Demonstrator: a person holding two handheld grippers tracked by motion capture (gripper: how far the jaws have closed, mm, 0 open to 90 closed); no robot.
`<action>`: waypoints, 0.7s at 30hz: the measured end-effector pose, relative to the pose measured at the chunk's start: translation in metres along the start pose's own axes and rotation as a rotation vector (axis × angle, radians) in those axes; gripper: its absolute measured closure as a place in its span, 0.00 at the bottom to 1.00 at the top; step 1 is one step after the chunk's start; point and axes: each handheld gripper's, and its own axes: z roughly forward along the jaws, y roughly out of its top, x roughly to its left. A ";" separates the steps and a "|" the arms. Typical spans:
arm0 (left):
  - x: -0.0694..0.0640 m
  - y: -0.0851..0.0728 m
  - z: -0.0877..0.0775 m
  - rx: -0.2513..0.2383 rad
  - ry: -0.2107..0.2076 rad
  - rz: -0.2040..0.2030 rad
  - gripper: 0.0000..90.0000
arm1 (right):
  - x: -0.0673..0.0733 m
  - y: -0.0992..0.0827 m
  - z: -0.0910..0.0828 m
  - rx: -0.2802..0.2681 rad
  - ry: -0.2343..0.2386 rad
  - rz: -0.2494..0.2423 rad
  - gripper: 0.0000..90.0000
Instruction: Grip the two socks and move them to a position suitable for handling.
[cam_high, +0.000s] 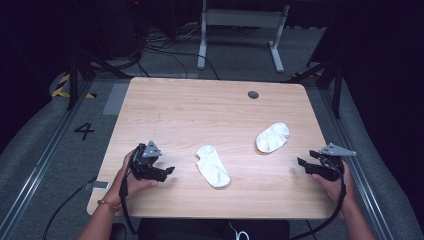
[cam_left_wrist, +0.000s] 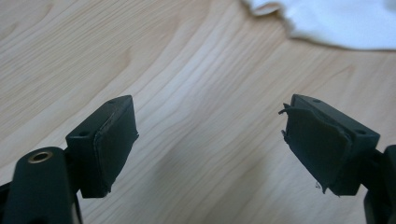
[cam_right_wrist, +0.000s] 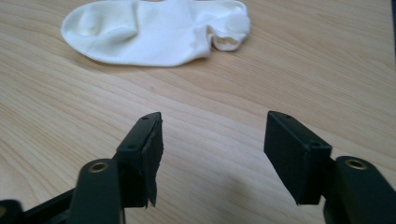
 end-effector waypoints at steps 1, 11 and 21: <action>-0.006 0.004 0.001 -0.011 -0.014 0.009 0.21 | 0.003 0.003 0.002 -0.001 0.007 -0.007 0.46; -0.055 0.045 0.021 -0.020 -0.145 0.126 0.26 | 0.033 0.028 0.021 -0.005 0.071 -0.117 0.55; -0.086 0.069 0.055 0.003 -0.235 0.230 0.36 | 0.060 0.056 0.055 -0.003 0.119 -0.173 0.60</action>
